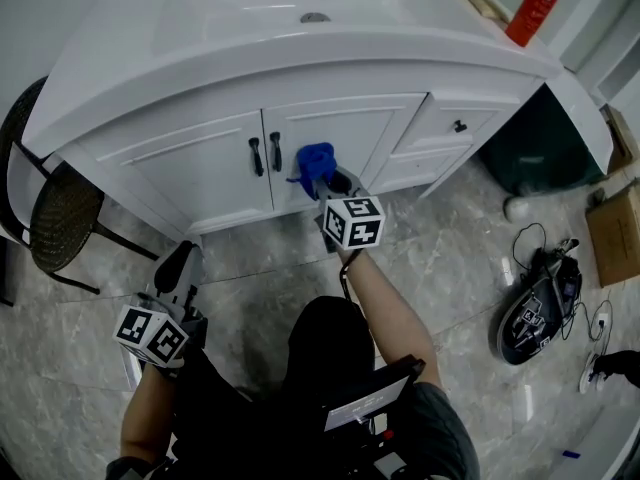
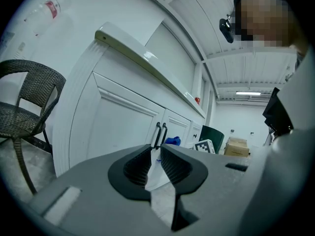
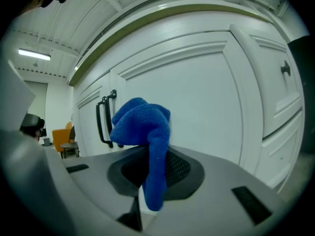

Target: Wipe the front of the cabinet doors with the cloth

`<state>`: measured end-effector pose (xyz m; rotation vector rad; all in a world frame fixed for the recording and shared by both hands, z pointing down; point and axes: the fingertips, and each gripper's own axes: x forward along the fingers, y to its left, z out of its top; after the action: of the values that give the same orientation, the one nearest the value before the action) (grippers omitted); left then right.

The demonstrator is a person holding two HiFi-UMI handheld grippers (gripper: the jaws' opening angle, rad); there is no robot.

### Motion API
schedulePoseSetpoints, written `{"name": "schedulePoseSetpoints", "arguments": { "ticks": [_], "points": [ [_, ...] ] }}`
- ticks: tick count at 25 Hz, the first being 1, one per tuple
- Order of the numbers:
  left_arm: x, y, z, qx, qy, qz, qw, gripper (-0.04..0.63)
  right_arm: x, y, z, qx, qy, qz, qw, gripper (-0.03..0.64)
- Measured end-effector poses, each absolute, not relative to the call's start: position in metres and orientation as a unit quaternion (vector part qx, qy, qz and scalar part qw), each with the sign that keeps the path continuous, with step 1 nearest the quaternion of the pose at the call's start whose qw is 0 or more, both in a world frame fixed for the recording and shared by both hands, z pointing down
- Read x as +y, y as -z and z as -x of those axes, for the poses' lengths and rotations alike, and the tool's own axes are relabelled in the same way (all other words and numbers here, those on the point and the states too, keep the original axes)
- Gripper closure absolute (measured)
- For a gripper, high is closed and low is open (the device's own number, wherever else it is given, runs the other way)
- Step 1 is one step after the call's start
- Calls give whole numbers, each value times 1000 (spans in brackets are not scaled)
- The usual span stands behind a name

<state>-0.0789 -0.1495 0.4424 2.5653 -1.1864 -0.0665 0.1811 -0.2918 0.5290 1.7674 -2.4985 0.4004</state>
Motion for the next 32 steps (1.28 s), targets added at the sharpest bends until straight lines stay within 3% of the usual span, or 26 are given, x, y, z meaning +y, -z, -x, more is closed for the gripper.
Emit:
{"name": "schedulePoseSetpoints", "arguments": {
  "ticks": [12, 20, 25, 32],
  "points": [
    [-150, -431, 45, -373, 33, -914, 156, 532, -290, -532, -309, -738, -122, -661, 57, 565],
    [-145, -434, 47, -376, 27, -913, 155, 532, -276, -540, -382, -666, -143, -732, 12, 565],
    [-146, -429, 52, -379, 31, -912, 151, 532, -260, -529, -339, -704, -130, -698, 11, 565],
    [-146, -427, 62, -383, 40, -911, 149, 532, -241, -539, -151, -837, -97, -536, 49, 565]
  ]
}}
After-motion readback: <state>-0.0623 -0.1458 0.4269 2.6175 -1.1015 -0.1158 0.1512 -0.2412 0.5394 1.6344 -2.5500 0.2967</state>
